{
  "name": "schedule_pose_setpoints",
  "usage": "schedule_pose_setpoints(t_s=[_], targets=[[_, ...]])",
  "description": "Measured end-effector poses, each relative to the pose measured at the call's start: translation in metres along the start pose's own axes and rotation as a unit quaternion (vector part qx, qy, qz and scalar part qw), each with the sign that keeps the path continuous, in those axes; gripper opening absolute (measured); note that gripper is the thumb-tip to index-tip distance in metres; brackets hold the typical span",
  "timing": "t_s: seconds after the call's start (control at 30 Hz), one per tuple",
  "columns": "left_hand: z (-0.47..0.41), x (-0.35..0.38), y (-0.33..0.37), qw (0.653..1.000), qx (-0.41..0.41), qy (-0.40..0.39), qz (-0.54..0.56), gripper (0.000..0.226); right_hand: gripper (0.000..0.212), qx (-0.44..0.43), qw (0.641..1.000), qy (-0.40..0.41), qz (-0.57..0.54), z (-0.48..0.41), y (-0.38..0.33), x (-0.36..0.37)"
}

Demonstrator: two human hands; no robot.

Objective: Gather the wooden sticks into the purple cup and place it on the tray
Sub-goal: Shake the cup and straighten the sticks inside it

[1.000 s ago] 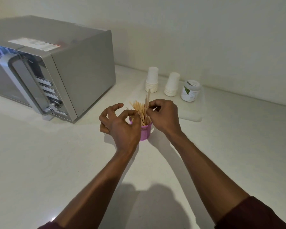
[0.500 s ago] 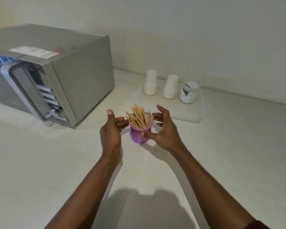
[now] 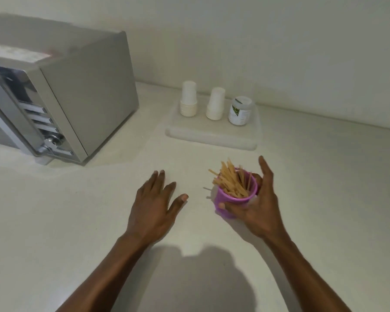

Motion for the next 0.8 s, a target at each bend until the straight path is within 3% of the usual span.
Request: schedule_pose_setpoints(t_s=[0.07, 0.17, 0.8], targets=[[0.007, 0.021, -0.005, 0.997, 0.004, -0.061, -0.056, 0.088, 0.144, 0.001, 1.000, 0.016, 0.014, 0.019, 0.006, -0.026], [0.009, 0.028, -0.008, 0.995, 0.004, -0.061, -0.077, 0.097, 0.144, 0.011, 0.999, 0.015, 0.033, 0.041, 0.014, -0.045], [0.012, 0.019, -0.003, 0.998, 0.006, -0.038, -0.056, 0.097, 0.140, -0.006, 0.999, 0.023, 0.023, 0.065, -0.002, -0.057]])
Point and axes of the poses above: each hand's wrist, its own z-axis away from the middle knuckle, its own x-axis out of the palm, y = z × x, the point moved 7 cm from there along -z, towards the middle knuckle, and after that the axes turned 6 degrees about z, right-handed, at the moved point
